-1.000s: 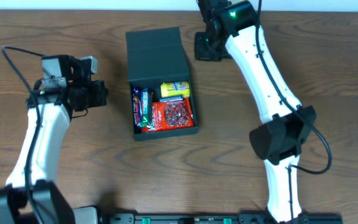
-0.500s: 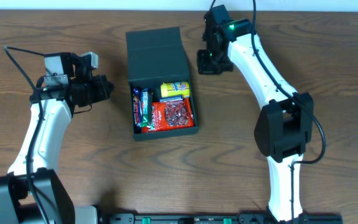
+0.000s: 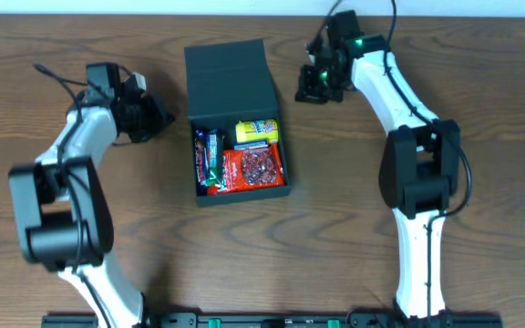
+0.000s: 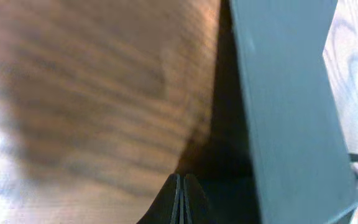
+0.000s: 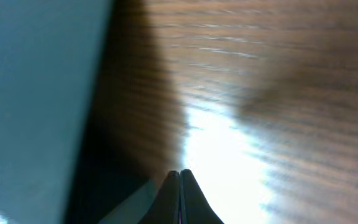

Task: Pack container
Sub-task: 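Withdraw the right gripper and move both grippers to the lid's back corners, then push the lid forward with both grippers to close the box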

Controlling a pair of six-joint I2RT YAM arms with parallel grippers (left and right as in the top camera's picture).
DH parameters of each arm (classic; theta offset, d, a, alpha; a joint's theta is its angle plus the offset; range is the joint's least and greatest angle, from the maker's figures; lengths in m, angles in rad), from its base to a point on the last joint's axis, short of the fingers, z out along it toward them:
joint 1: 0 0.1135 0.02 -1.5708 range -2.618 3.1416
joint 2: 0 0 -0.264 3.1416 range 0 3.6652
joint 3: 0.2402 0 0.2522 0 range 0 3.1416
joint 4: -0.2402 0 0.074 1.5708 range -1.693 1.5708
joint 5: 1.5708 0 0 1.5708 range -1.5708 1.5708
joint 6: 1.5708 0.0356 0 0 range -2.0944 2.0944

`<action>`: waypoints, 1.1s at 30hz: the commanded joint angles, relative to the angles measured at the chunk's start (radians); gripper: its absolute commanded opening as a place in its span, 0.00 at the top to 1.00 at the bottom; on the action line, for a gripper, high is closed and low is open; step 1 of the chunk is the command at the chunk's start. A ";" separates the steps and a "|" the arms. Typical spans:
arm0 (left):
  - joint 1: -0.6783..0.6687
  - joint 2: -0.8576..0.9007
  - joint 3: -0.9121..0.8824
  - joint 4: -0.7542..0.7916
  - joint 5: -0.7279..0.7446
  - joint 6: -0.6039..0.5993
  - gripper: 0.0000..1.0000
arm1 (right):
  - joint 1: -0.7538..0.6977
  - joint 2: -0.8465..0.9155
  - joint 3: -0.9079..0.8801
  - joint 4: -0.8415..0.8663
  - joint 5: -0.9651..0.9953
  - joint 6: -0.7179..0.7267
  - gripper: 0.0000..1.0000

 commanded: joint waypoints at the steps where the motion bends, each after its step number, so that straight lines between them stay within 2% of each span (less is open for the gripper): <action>1: -0.014 0.076 0.112 -0.039 0.027 -0.027 0.95 | 0.006 0.026 -0.006 0.023 -0.106 0.018 0.99; 10: -0.079 0.191 0.267 -0.067 0.042 -0.043 0.95 | 0.014 0.067 -0.006 0.121 -0.215 0.063 0.98; 18: -0.098 0.195 0.271 -0.056 0.044 -0.041 0.95 | 0.014 0.073 -0.006 0.211 -0.344 0.062 0.98; 33: -0.100 0.195 0.272 -0.065 0.075 -0.034 0.95 | 0.018 0.073 -0.006 0.209 -0.380 0.061 0.98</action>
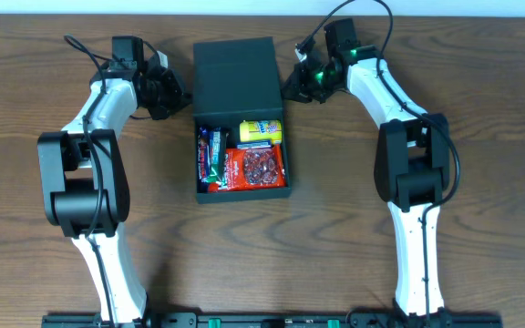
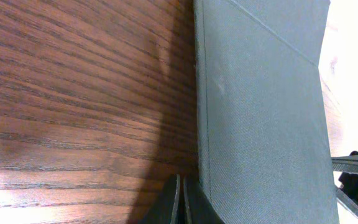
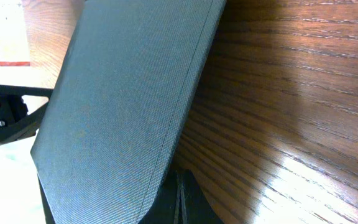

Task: Pack container
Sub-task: 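Push the lid forward with both grippers to close the box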

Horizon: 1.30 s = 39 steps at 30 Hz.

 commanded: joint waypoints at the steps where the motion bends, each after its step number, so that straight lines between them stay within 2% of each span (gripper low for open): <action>1: -0.012 0.016 0.026 -0.003 0.051 0.004 0.95 | 0.015 0.008 0.005 0.014 -0.101 0.006 0.99; 10: -0.012 0.016 0.055 -0.005 0.087 0.050 0.94 | 0.007 0.008 0.005 0.132 -0.283 0.006 0.98; 18: -0.012 0.016 0.189 -0.072 0.109 0.146 0.95 | -0.022 -0.002 0.010 0.204 -0.417 0.006 0.99; 32: -0.012 0.007 0.365 -0.214 0.158 0.314 0.94 | -0.031 -0.164 0.011 0.221 -0.462 -0.056 0.98; 39: -0.012 -0.055 0.383 -0.269 0.157 0.417 0.94 | -0.031 -0.185 0.011 0.216 -0.515 -0.066 0.98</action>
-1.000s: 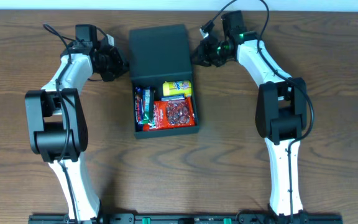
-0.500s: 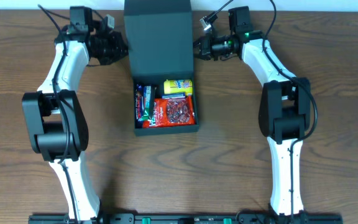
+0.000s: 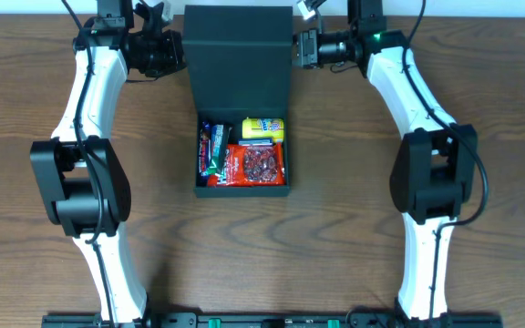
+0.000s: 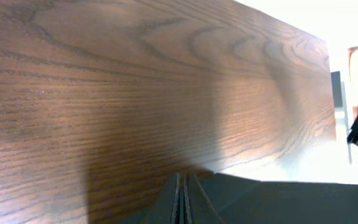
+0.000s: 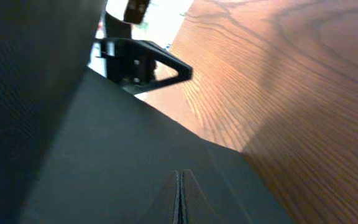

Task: Pack container
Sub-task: 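Push the lid forward with both grippers to close the box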

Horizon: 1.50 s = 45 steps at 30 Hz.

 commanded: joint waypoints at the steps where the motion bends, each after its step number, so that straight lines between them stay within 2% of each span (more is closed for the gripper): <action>1: -0.005 -0.068 0.023 -0.026 0.017 0.095 0.95 | 0.003 -0.026 0.010 -0.003 -0.090 -0.027 0.98; 17: -0.005 -0.234 0.023 -0.242 -0.061 0.332 0.95 | 0.003 -0.045 0.010 -0.045 -0.138 0.057 0.98; 31: -0.005 -0.269 0.023 -0.344 -0.172 0.386 0.95 | 0.002 -0.097 0.010 -0.164 -0.109 0.015 0.99; 36: -0.005 -0.282 0.023 -0.349 -0.177 0.386 0.94 | 0.002 -0.132 0.010 -0.273 0.066 -0.035 0.98; 40: -0.011 -0.282 0.023 -0.369 -0.177 0.386 0.94 | 0.010 -0.182 0.010 -0.489 0.423 -0.106 0.98; 45: -0.022 -0.282 0.023 -0.383 -0.187 0.386 0.95 | 0.026 -0.240 0.010 -0.635 0.691 -0.140 0.98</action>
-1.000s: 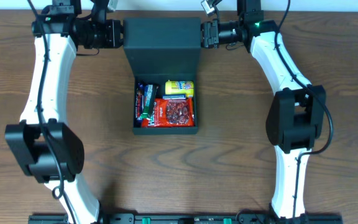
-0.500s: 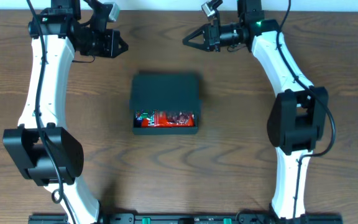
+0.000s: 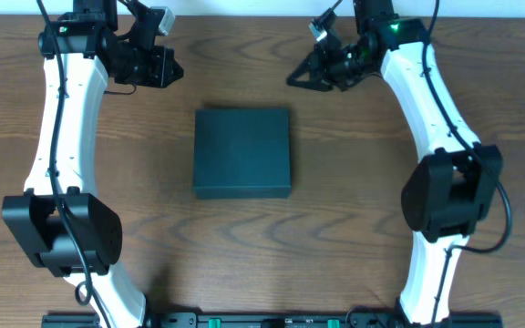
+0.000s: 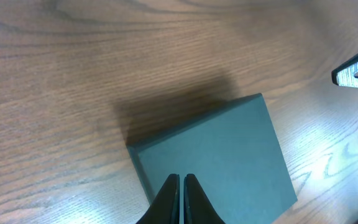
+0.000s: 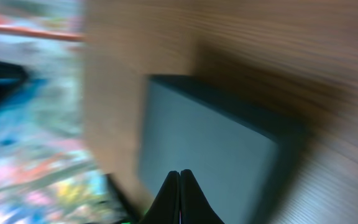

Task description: Pack container

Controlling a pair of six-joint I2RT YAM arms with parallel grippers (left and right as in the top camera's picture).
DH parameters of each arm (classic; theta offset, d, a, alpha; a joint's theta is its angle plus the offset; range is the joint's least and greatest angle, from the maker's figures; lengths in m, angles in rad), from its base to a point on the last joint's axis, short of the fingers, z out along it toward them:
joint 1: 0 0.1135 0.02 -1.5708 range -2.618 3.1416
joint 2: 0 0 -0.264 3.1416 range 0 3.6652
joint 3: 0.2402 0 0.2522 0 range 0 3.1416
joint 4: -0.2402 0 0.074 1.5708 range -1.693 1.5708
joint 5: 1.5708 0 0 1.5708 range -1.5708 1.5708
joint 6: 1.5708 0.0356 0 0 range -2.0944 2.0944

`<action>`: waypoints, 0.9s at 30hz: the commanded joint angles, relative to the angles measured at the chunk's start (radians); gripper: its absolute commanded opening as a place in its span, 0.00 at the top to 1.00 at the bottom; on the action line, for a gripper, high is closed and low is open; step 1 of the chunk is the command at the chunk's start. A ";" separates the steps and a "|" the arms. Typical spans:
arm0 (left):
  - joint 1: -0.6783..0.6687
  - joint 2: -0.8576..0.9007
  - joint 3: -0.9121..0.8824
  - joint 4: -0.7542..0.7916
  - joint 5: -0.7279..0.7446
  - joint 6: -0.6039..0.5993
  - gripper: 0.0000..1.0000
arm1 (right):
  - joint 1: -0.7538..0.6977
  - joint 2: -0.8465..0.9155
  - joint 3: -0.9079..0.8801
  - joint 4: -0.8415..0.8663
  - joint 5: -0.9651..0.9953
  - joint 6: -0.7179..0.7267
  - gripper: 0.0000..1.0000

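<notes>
The dark grey box [image 3: 242, 152] lies in the middle of the table with its lid down, so its contents are hidden. It also fills the lower part of the left wrist view, box [image 4: 222, 155], and shows blurred in the right wrist view, box [image 5: 204, 143]. My left gripper [image 3: 169, 69] hovers shut and empty above the table, up and to the left of the box. My right gripper [image 3: 292, 78] is shut and empty too, just beyond the box's far right corner.
Brown wooden table [image 3: 481, 210] all round the box. Cables trail from both arms near the far edge [image 3: 244, 16]. The right wrist view is motion-blurred, with coloured floor clutter past the table edge.
The lid stood upright over the open box with both grippers at its top corners; now the lid is down, the snacks are covered, and both grippers are clear of the box.
The box lay open with snack packets inside and its lid flat behind, both grippers shut beside the lid. Then they were at the lid's sides, then holding it raised upright. Now the box is closed and both grippers are clear.
</notes>
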 commanded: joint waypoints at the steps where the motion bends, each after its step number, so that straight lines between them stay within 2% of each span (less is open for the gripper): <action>1: -0.014 -0.030 0.020 -0.012 -0.023 0.014 0.95 | 0.018 -0.080 0.008 -0.039 0.272 -0.056 0.98; 11: -0.020 -0.121 0.019 -0.104 -0.027 0.029 0.94 | 0.017 -0.235 0.008 -0.200 0.414 -0.174 0.98; 16: -0.020 -0.207 0.019 -0.186 -0.053 0.029 0.94 | 0.026 -0.322 0.008 -0.285 0.420 -0.203 0.98; 20: -0.024 -0.270 0.005 -0.263 -0.066 0.028 0.94 | 0.040 -0.413 -0.006 -0.326 0.421 -0.278 0.98; 23: -0.053 -0.352 -0.060 -0.266 -0.074 0.029 0.94 | 0.040 -0.505 -0.074 -0.344 0.428 -0.292 0.98; 27: -0.113 -0.502 -0.187 -0.259 -0.162 0.028 0.94 | 0.039 -0.676 -0.284 -0.282 0.431 -0.291 0.98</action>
